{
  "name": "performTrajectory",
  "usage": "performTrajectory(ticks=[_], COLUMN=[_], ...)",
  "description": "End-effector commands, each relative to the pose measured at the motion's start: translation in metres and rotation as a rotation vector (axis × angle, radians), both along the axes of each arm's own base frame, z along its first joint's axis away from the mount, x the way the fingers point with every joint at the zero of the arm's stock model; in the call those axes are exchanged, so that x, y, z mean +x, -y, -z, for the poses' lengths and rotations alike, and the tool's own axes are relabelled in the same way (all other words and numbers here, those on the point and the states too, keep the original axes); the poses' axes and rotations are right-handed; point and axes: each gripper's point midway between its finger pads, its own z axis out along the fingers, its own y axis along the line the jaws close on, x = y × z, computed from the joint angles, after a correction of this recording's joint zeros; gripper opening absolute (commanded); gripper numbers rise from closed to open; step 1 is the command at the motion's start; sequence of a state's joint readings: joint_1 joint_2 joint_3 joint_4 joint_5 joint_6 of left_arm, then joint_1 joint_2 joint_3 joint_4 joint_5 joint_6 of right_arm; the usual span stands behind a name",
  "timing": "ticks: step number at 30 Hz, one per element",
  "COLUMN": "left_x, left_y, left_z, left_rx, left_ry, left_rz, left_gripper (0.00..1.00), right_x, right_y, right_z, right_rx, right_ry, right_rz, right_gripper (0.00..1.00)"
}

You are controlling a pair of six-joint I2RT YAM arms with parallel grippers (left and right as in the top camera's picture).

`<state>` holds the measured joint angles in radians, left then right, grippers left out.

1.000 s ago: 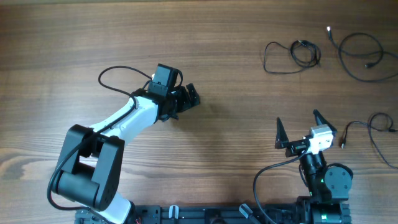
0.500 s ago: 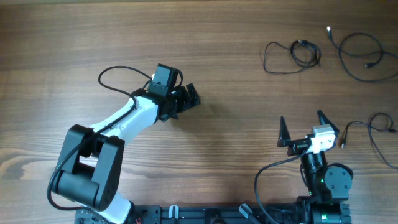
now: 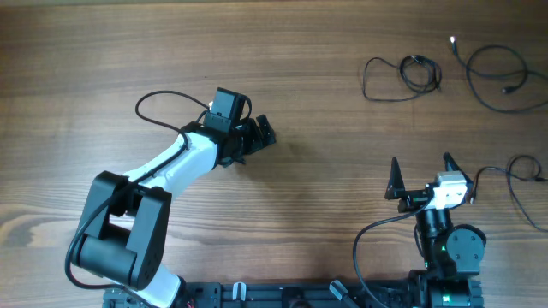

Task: Untangle cables

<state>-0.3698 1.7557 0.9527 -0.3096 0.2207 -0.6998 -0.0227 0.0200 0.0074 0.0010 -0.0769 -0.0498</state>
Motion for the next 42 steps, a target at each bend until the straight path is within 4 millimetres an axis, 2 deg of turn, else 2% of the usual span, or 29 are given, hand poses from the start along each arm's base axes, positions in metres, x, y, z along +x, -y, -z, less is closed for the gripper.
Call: performTrajectory(ticks=[1, 21, 25, 29, 33, 36, 39, 42], left_x=[-0.001, -0.005, 0.009, 0.015, 0.013, 0.004, -0.009, -0.031], left_y=[-0.001, -0.003, -0.022, -0.023, -0.034, -0.047, -0.065, -0.09], left_z=[0.004, 0.006, -0.003, -0.032, -0.064, -0.1, -0.143, -0.165], left_rx=[0.018, 0.027, 0.123, 0.195, 0.231, 0.227, 0.247, 0.234], left_ry=[0.001, -0.017, 0.066, 0.211, 0.288, 0.353, 0.499, 0.588], left_rz=[0.009, 0.008, -0.037, 0.152, 0.206, 0.187, 0.197, 0.129], left_gripper=[1.0, 1.0, 1.0, 1.0, 1.0, 1.0, 1.0, 1.0], right_x=[-0.001, -0.001, -0.001, -0.001, -0.001, -0.001, -0.001, -0.001], right_y=[0.004, 0.004, 0.004, 0.004, 0.004, 0.004, 0.004, 0.004], right_z=[-0.003, -0.003, -0.003, -0.003, -0.003, -0.003, -0.003, -0.003], right_rx=[-0.002, -0.002, -0.002, -0.002, -0.002, -0.002, -0.002, -0.002], right_ry=[0.015, 0.015, 0.015, 0.015, 0.015, 0.015, 0.015, 0.015], right_rz=[0.021, 0.021, 0.021, 0.021, 0.021, 0.021, 0.021, 0.021], right_gripper=[1.0, 1.0, 1.0, 1.0, 1.0, 1.0, 1.0, 1.0])
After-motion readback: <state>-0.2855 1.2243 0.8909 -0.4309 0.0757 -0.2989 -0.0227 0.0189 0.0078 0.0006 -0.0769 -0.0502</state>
